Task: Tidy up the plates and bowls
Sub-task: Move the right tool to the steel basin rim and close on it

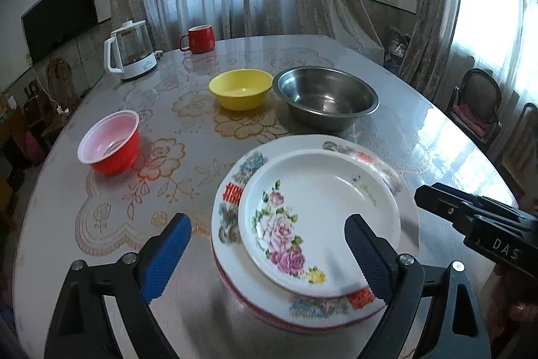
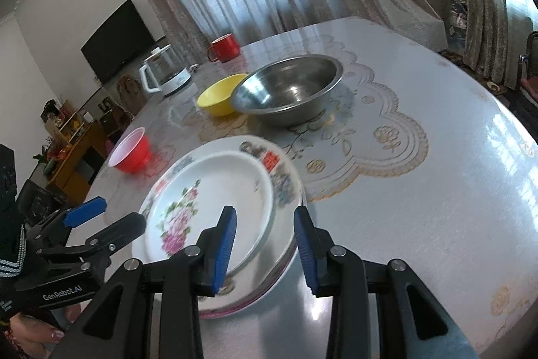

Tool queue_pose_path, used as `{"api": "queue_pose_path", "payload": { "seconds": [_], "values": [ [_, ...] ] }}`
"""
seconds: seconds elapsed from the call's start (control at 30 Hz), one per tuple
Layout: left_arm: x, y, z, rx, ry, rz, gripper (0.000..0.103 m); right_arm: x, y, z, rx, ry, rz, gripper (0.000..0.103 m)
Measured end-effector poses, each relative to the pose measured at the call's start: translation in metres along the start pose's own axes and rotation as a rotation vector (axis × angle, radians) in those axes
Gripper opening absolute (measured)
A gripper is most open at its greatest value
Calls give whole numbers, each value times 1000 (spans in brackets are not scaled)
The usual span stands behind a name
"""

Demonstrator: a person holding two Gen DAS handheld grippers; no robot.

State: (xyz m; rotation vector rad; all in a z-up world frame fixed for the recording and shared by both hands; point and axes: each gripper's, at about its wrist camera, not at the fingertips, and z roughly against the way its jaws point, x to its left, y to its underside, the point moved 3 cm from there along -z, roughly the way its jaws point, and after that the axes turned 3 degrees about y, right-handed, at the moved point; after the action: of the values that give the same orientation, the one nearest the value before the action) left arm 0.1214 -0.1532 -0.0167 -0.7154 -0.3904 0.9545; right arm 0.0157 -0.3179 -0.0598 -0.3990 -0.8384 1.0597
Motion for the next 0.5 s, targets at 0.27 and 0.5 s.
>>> {"api": "queue_pose_path", "payload": {
  "seconds": [0.27, 0.5],
  "values": [
    [-8, -26, -16, 16, 1, -48, 94, -15, -23, -13, -21, 29, -6, 36],
    [-4, -52, -29, 12, 19, -61, 94, -32, -46, -26, -44, 42, -37, 38]
  ]
}}
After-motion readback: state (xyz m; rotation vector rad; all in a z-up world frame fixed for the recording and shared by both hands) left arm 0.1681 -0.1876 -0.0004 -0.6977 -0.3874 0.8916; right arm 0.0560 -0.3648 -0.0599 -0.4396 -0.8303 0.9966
